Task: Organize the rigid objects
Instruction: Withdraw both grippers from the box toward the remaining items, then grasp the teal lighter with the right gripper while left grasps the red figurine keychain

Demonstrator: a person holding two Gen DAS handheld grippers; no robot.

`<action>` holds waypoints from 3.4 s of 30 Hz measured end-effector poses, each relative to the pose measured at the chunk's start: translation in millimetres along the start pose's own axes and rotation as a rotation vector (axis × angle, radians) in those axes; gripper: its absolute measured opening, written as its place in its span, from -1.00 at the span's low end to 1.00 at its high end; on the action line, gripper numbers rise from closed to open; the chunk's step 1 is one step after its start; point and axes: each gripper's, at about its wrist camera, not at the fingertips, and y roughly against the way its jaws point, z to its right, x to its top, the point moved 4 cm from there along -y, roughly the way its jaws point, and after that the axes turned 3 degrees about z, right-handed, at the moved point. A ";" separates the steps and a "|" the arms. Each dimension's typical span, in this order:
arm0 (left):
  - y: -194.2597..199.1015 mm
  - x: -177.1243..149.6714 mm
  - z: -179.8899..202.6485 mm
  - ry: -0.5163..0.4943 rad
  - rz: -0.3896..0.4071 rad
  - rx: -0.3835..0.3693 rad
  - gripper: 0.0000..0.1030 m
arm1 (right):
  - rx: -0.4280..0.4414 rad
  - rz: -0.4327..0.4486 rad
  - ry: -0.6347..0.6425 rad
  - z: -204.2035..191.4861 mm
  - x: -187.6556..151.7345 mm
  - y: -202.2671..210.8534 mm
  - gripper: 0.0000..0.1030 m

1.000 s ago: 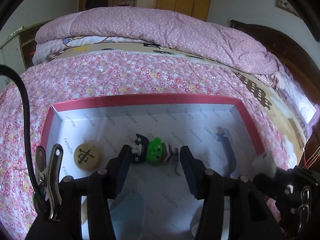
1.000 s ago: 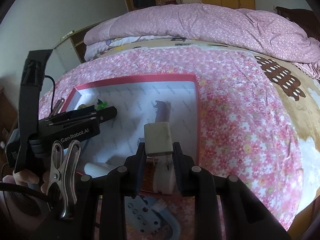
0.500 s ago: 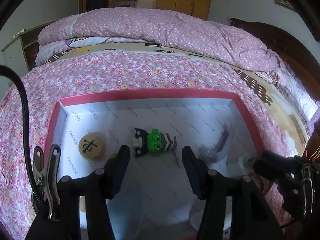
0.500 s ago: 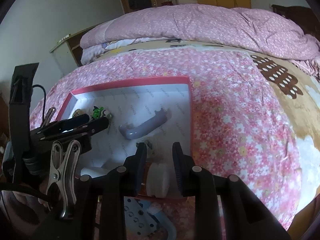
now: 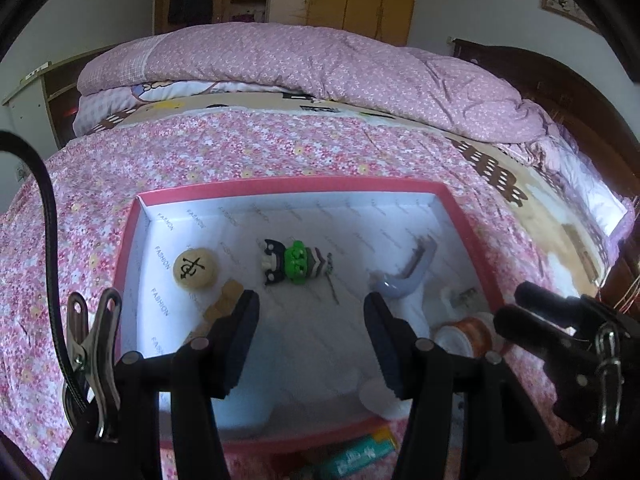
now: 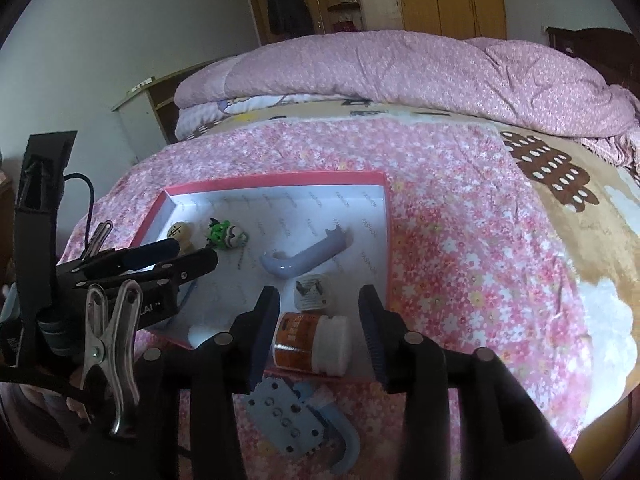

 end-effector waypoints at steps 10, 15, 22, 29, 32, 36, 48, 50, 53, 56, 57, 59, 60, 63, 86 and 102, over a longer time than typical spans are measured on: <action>26.7 -19.9 0.1 0.001 -0.007 -0.008 0.12 | 0.017 -0.013 -0.030 -1.7 -23.0 14.7 -0.17; 37.2 -36.1 -2.1 0.001 -0.017 -0.007 0.12 | 0.018 -0.020 -0.049 -2.3 -35.7 20.8 -0.17; 48.3 -61.8 -11.4 0.015 -0.012 0.048 0.12 | 0.028 -0.030 -0.056 -9.4 -53.0 28.0 -0.17; 62.6 -85.3 -29.3 0.012 -0.013 0.092 0.12 | 0.050 -0.061 -0.031 -30.0 -72.2 25.4 -0.17; 66.6 -93.0 -41.0 0.026 -0.016 0.113 0.12 | 0.077 -0.085 -0.032 -38.8 -78.8 20.1 -0.09; 70.6 -105.2 -61.8 0.066 -0.027 0.139 0.12 | 0.086 -0.123 -0.015 -54.3 -87.2 10.9 0.23; 77.2 -131.4 -111.0 0.158 -0.032 0.183 0.12 | 0.032 -0.141 0.067 -92.9 -88.3 -21.1 0.58; 77.6 -132.5 -111.8 0.160 -0.025 0.175 0.12 | 0.034 -0.148 0.079 -98.6 -86.9 -25.6 0.71; 78.1 -132.9 -111.9 0.158 -0.012 0.169 0.12 | 0.038 -0.160 0.106 -109.4 -86.8 -32.1 0.71; 79.2 -132.8 -113.6 0.160 -0.002 0.162 0.12 | 0.022 -0.173 0.119 -116.9 -87.0 -40.5 0.72; 80.3 -133.7 -114.4 0.161 0.002 0.159 0.12 | 0.012 -0.168 0.123 -119.0 -85.6 -42.8 0.74; 81.5 -134.8 -116.3 0.163 0.006 0.159 0.12 | 0.009 -0.164 0.120 -121.1 -83.9 -45.7 0.80; 81.9 -135.5 -117.7 0.164 0.009 0.167 0.12 | 0.010 -0.161 0.117 -122.2 -82.9 -47.2 0.81; 80.2 -138.0 -123.2 0.181 0.004 0.170 0.12 | 0.005 -0.151 0.123 -124.3 -80.7 -50.9 0.81; 77.3 -125.4 -82.5 0.097 0.001 0.101 0.12 | 0.006 -0.181 0.151 -92.0 -108.2 2.7 0.60; 34.5 -99.8 -9.8 -0.053 -0.020 -0.028 0.12 | -0.081 -0.216 0.122 -49.2 -145.4 28.1 0.60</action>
